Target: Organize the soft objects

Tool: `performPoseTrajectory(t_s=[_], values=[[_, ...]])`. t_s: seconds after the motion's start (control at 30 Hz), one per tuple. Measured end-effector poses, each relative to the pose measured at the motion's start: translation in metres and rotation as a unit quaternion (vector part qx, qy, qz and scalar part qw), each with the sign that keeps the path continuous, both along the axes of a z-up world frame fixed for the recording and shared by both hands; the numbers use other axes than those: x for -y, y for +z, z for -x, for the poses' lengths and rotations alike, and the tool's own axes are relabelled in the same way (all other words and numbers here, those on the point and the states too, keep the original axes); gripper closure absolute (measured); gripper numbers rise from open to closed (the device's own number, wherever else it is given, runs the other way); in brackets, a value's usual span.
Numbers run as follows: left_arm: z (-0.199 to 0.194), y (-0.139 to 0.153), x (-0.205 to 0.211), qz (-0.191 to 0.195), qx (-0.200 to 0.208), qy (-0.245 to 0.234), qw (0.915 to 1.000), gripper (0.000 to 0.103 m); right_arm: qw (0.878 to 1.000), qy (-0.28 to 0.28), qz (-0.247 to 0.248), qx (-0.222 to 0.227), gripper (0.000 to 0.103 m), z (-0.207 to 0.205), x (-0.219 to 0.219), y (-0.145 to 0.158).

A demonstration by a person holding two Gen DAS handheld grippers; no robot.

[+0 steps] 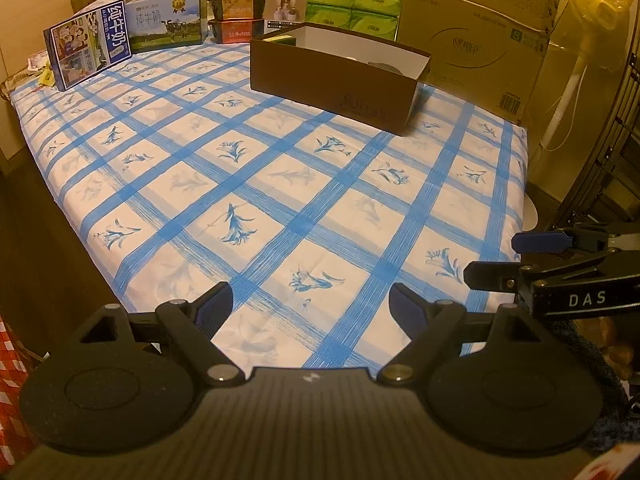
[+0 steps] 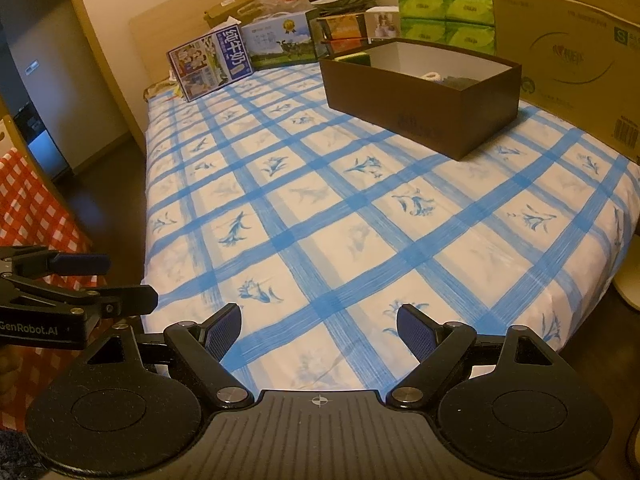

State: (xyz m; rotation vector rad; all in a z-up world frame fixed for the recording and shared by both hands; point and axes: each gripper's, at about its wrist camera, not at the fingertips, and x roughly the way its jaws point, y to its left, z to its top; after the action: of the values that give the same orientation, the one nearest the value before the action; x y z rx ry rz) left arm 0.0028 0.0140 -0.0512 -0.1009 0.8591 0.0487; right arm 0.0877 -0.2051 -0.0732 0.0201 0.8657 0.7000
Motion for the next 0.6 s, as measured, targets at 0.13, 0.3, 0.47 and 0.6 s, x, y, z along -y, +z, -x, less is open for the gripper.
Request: performPoseTrajectory(t_s=[0.13,0.3,0.47,0.6], values=[[0.0000,0.0005,-0.0002,0.001,0.000,0.000,1.0000,0.019,1.000,0.001,0.000,0.000,0.018,-0.0003,0.0004,-0.0001],[0.0000,0.0009,-0.0004,0.000,0.000,0.000,1.0000,0.019,1.000,0.001,0.000,0.000,0.018,-0.0008,0.0008,0.0001],[-0.0013,-0.0001,0.0002,0.000,0.002,-0.001,1.0000,0.019,1.000,0.001,0.000,0.000,0.018,-0.0009,0.0007,0.0002],[-0.0012,0.0000,0.0001,0.001,0.002,0.000,1.0000,0.019,1.000,0.001,0.000,0.000,0.018,-0.0010,0.0007,0.0001]])
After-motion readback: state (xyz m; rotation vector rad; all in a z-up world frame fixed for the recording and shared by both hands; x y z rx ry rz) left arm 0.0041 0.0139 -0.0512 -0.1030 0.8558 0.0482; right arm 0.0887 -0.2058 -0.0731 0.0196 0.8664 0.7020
